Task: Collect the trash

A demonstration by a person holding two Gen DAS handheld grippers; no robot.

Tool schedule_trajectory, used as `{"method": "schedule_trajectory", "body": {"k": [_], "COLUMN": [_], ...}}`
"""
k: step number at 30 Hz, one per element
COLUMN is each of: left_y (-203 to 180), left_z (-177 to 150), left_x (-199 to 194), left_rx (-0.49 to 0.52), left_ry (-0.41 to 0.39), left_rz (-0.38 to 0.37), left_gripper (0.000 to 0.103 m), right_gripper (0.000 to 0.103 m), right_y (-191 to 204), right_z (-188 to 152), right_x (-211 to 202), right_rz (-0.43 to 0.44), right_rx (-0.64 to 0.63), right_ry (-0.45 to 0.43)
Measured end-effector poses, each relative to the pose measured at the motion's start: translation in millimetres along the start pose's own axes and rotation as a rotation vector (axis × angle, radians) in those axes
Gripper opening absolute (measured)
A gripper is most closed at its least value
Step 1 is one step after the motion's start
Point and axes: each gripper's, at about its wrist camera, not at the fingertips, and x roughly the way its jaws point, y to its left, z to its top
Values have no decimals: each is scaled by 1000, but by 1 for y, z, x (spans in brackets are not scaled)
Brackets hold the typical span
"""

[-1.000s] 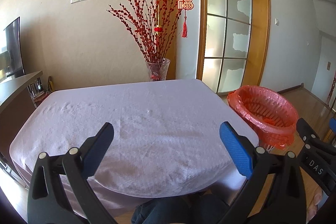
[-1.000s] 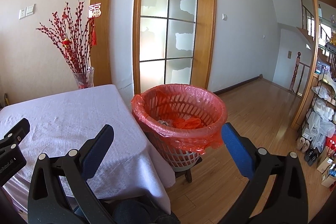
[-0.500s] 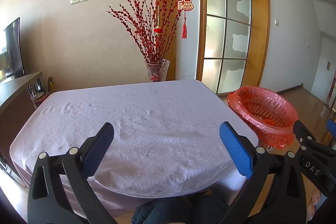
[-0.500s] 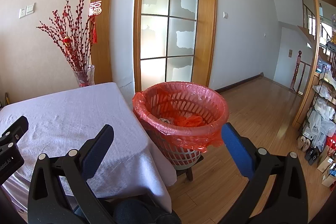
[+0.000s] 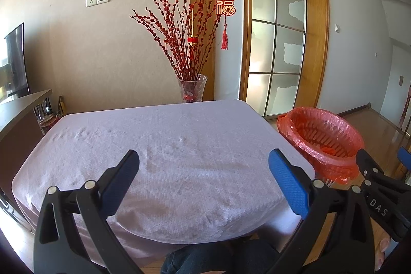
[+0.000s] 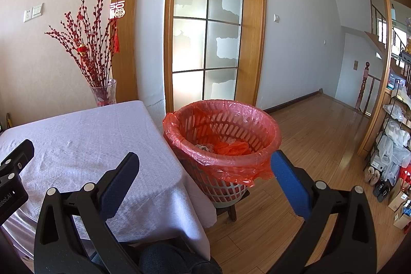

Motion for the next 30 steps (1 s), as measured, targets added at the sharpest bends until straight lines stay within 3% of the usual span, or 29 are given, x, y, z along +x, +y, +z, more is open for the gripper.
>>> {"method": "schedule_trajectory", "body": {"k": [30], "left_y": [-1], "left_z": [-3], "left_x": [5], "left_rx": [-1], "left_ry": [12], "left_rz": [0], "left_gripper": [99], "right_gripper": [101], "right_y": [-1], "right_z": [-1], "right_x": [2], "right_rz": [1], "right_rx": [-2], "right_ry": [3]}}
